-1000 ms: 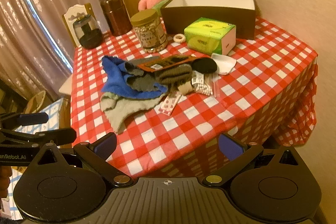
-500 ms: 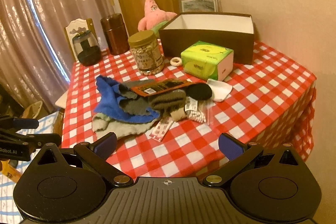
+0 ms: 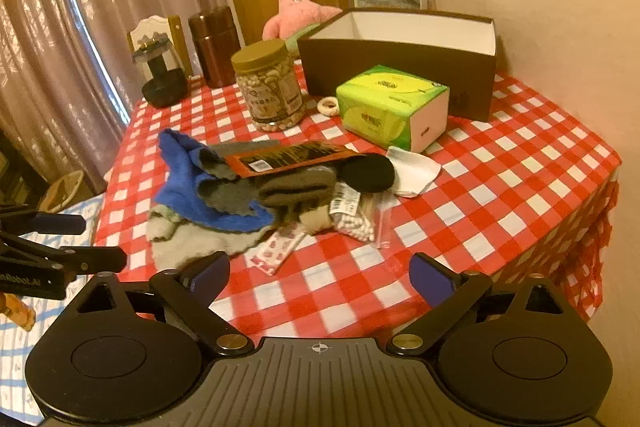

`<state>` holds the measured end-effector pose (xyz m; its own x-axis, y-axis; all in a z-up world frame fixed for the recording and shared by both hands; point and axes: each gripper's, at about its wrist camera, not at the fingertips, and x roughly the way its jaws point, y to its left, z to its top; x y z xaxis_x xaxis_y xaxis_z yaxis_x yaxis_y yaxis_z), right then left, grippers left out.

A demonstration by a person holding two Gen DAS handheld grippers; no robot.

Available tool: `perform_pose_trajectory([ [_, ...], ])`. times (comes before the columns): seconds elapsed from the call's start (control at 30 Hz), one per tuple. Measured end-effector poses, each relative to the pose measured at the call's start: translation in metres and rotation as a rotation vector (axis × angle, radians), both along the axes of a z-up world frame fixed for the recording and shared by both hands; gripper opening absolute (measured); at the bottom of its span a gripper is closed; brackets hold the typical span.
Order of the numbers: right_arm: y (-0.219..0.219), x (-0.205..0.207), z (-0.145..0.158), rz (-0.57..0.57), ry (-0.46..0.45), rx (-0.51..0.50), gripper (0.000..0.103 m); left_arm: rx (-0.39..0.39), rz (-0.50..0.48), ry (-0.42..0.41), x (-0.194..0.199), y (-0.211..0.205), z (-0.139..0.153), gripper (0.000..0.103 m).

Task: Organize soft objects
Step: 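Lower the left tool onto the bandage strip and close on it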

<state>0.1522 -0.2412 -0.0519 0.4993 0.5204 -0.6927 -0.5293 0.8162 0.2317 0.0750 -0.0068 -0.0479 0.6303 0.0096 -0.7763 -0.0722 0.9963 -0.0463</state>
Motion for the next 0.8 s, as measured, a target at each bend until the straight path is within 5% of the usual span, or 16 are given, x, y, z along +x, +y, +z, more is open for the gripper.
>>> perform_pose_trajectory([
  [0.63, -0.028, 0.111, -0.049, 0.147, 0.096, -0.020, 0.087, 0.018, -0.015, 0.095, 0.089, -0.057, -0.086, 0.038],
  [0.8, -0.027, 0.132, -0.057, 0.187, 0.118, -0.020, 0.087, 0.033, 0.017, 0.123, 0.106, -0.058, -0.100, 0.036],
])
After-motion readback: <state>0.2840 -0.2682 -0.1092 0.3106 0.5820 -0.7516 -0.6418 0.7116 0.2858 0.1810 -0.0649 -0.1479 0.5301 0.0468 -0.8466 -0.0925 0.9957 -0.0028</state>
